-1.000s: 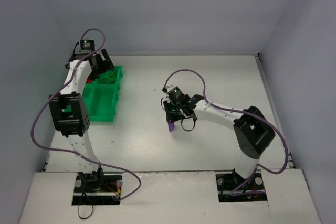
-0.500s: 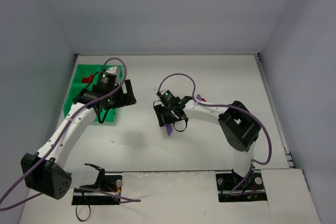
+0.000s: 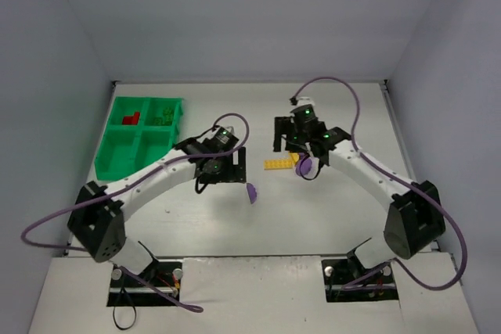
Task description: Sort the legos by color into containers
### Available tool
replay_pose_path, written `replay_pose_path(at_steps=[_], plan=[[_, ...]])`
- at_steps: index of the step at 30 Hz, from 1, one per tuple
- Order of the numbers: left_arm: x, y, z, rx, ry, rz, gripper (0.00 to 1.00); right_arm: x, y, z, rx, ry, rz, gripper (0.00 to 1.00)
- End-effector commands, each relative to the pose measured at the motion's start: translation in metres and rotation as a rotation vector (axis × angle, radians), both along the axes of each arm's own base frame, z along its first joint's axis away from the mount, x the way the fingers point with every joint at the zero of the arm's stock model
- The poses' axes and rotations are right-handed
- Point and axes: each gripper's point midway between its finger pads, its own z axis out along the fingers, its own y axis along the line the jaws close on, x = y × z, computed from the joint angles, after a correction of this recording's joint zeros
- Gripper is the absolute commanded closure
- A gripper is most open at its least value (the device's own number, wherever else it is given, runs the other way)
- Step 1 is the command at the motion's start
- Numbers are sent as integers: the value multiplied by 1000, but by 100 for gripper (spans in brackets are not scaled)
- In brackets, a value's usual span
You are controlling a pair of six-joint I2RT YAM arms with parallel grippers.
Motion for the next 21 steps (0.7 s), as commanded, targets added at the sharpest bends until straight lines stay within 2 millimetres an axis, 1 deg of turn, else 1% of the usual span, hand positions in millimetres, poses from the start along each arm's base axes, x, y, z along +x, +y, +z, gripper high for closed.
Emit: replay_pose_path(at_steps=[1, 2, 3, 4, 5, 6, 7, 8, 9, 10, 11, 12, 13, 15, 16, 17, 18, 19, 20, 21], plan=[[15, -33, 3, -31, 5, 24, 16, -3, -60, 0, -46, 1, -139, 22], [16, -39, -1, -24, 13, 14, 16, -4, -70, 0, -45, 1, -160, 22], [13, -49, -16, 6, 42, -10, 16, -5, -86, 2, -42, -6, -195, 22], [14, -56, -21, 14, 49, -21, 16, -7, -92, 2, -39, -2, -204, 22], [13, -68, -31, 14, 90, -51, 17, -8, -98, 3, -36, -5, -215, 22], [10, -74, -37, 23, 110, -63, 21, -11, -109, 2, -39, -4, -232, 22], [7, -75, -44, 43, 140, -69, 25, -12, -112, 3, -33, -3, -235, 22], [7, -80, -53, 55, 168, -78, 29, -13, -114, 3, -32, -3, -235, 22], [5, -83, -57, 61, 175, -85, 38, -15, -116, 5, -30, -8, -237, 22], [4, -85, -62, 67, 187, -90, 43, -17, -118, 3, -31, -4, -240, 22], [1, -86, -70, 74, 209, -95, 48, -17, -119, 4, -29, -8, -243, 22], [0, -86, -73, 77, 216, -97, 51, -18, -120, 3, -30, -7, -245, 22], [-1, -84, -76, 92, 227, -95, 65, -19, -121, 1, -30, 0, -249, 22], [-4, -75, -82, 127, 239, -83, 84, -19, -121, 0, -28, 3, -245, 22], [-5, -71, -81, 143, 239, -80, 100, -19, -121, 1, -25, 2, -245, 22], [-4, -65, -76, 154, 225, -73, 100, -18, -120, 1, -26, 1, -242, 22], [-6, -56, -72, 181, 224, -66, 100, -18, -121, 1, -29, 0, -241, 22], [3, -43, -66, 207, 187, -43, 100, -17, -120, 2, -28, -1, -236, 22], [8, -35, -48, 191, 148, -25, 100, -16, -119, 4, -22, -4, -229, 22], [8, -22, -43, 206, 143, -8, 100, -16, -118, 4, -21, -3, -224, 22]])
